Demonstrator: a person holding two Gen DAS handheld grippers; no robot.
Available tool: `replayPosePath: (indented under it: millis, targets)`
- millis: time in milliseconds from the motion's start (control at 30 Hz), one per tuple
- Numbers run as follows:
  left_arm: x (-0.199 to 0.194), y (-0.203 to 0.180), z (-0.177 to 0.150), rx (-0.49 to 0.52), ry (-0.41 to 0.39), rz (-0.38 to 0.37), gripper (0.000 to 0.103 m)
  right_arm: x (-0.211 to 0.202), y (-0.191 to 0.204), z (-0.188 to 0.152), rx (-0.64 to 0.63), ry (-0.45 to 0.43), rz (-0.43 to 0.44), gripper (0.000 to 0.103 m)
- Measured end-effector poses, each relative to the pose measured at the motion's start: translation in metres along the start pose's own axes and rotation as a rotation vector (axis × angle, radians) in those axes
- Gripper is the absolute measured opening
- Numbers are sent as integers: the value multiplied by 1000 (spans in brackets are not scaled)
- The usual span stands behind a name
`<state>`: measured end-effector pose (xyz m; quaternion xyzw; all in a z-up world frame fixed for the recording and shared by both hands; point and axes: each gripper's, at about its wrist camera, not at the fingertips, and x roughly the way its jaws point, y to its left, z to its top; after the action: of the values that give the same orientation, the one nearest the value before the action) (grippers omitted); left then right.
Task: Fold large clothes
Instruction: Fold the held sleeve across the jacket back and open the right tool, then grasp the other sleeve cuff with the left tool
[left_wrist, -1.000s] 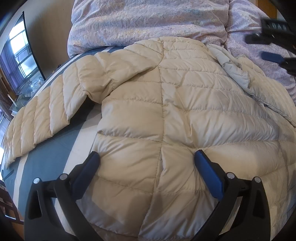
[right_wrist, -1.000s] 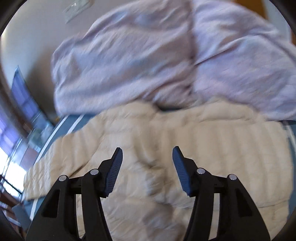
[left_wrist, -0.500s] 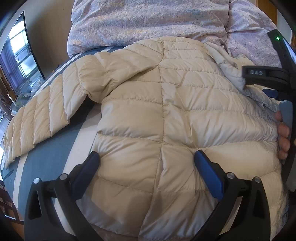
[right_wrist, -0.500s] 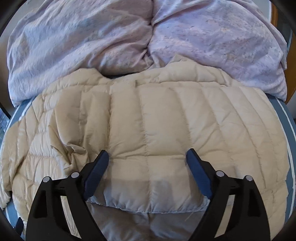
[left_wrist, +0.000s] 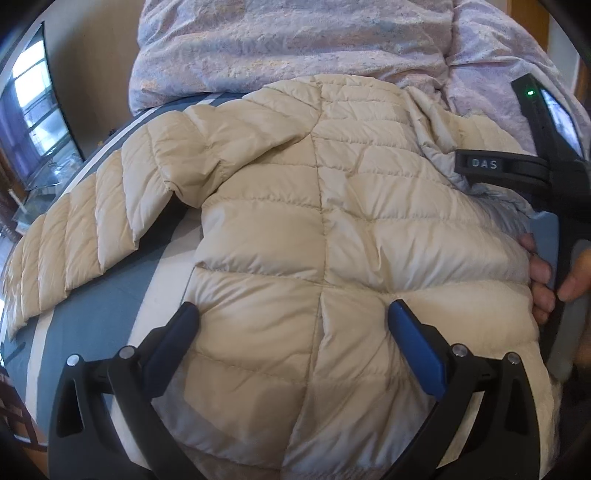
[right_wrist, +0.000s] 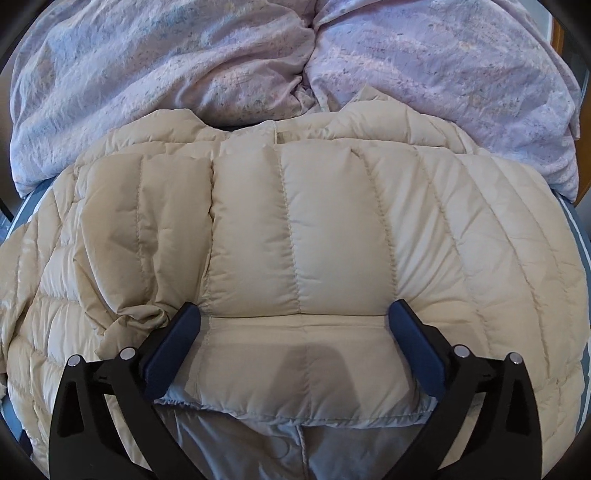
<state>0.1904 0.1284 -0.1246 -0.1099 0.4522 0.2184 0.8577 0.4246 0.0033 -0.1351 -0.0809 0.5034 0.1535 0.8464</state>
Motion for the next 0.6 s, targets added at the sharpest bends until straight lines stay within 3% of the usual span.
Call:
replayPosePath:
  millis: [100,200,333,467,600]
  targets:
    - [-18,20,0,-25,-35,-3,101,8,-1,6,-1,2,3,102]
    - [-41,51,0,-37,-109,63,101,8,0,5,0,1,3,102]
    - [-54,114,0,-123,-96,190,101,9,-1,6,0,1,4,102]
    - [-61,169,-9,-204,-117,183,101,8,0,5,2,0,3,102]
    - [-61,210,-19,-269,-79,303,101,8,0,5,2,0,3,102]
